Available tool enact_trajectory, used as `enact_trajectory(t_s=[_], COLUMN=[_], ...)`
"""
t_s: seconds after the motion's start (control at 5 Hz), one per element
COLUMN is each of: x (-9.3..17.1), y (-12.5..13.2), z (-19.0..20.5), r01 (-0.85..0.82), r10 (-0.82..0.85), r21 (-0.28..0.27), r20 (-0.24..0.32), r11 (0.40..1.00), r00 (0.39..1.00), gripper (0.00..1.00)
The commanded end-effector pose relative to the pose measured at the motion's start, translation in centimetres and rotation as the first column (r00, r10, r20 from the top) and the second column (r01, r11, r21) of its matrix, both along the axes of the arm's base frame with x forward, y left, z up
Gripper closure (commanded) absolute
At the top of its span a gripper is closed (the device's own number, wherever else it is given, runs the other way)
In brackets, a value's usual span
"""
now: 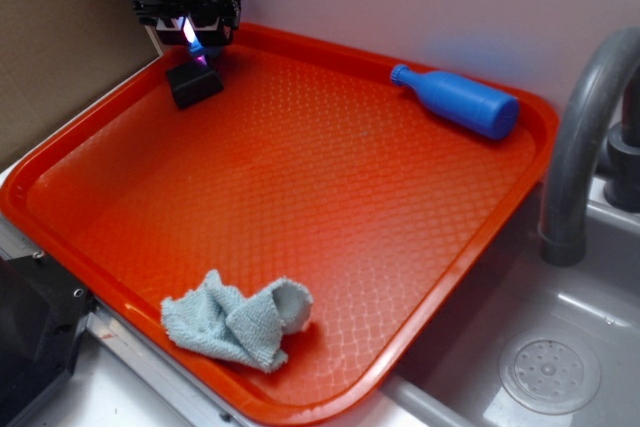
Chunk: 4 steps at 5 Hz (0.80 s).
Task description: Grab the blue ball.
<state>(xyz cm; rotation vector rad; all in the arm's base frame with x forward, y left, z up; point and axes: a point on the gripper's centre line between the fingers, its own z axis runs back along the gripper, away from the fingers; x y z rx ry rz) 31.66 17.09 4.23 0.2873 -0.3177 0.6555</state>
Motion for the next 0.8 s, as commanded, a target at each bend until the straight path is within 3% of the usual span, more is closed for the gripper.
enact_trajectory(t_s=[0.0,0.2,0.4,0.6], x=[-4.5,-8.4,-10.9,-12.0], y=[-8.2,-11.4,-14.0,-15.3], z=[10.3,15.8,18.2,17.6], r01=[0.132,0.306,0.438,0.511], r10=[-0.134,-0.325,-0.466,-0.548], r21=[-0.069,-0.172,-0.198,-0.224], r20=[-0.031,-0.098,-0.131,-0.152], r11=[0.989,0.936,0.877,0.830], r00=[0.990,0.940,0.875,0.823], gripper=[1.00,1.00,1.00,1.00])
